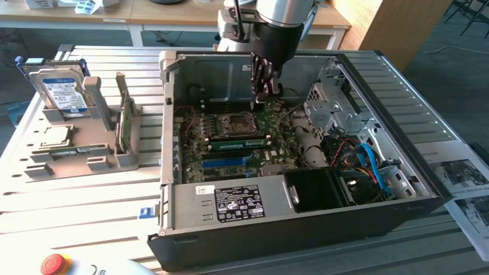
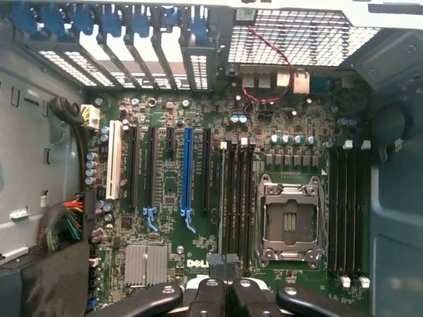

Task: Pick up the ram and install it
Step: 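Press down the ram until it locks into place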

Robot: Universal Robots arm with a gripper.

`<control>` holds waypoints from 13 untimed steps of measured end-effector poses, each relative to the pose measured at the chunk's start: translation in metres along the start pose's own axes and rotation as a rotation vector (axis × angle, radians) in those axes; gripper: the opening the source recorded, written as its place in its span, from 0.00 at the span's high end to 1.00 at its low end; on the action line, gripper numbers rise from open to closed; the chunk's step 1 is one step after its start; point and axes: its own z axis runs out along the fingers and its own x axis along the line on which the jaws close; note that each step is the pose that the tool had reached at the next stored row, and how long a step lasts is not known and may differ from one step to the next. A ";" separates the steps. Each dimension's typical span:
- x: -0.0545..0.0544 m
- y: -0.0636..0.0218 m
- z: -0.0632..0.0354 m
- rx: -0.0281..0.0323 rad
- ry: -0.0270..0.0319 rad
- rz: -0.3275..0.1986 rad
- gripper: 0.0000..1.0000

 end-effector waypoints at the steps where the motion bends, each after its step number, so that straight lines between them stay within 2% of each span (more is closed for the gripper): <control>1: 0.000 0.0000 0.0000 -0.0001 -0.0005 0.009 0.90; 13: 0.000 0.0000 0.0000 -0.0012 -0.0068 0.140 0.90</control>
